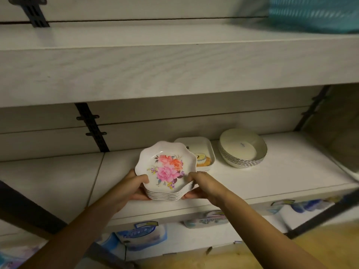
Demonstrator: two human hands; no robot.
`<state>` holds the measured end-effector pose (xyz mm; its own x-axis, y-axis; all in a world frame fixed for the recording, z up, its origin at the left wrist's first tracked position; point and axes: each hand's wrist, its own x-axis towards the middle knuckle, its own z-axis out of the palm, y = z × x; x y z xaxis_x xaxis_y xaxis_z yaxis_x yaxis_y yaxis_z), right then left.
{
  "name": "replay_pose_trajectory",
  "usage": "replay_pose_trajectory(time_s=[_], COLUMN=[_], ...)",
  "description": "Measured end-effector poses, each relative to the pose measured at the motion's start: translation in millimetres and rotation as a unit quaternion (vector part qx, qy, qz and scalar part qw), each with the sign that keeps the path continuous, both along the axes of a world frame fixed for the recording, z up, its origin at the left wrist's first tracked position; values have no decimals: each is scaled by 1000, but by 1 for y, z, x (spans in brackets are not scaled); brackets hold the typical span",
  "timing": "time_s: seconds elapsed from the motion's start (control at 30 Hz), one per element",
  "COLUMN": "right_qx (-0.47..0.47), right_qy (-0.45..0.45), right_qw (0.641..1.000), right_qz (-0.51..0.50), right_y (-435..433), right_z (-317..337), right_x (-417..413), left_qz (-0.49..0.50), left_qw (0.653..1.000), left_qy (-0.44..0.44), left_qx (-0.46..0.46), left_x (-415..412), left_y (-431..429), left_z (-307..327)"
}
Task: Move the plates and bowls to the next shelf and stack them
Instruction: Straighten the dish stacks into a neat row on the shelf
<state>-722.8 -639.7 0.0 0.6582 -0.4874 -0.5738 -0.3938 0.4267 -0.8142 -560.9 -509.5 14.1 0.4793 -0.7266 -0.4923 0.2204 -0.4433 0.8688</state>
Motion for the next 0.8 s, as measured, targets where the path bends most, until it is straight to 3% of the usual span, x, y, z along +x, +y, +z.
replay_pose_trajectory(time_s=[0.23, 0.5, 0.8], right_qx=[-11, -78, -86], right_qy=[25, 47, 80], right_qw=[998, 995, 991], right_qz=[-49, -38, -70], right_y=[-45, -118, -190], right_z=[-6, -5, -22], right_x=[-82, -191, -276], left_qz=[-31, -41, -82], left_qw=[999, 997, 995], left_qy=[19, 51, 53], left_qx=[-15, -32, 15], left_x=[-76, -184, -256], left_y=[-48, -119, -198], left_z=[-3, -16, -39])
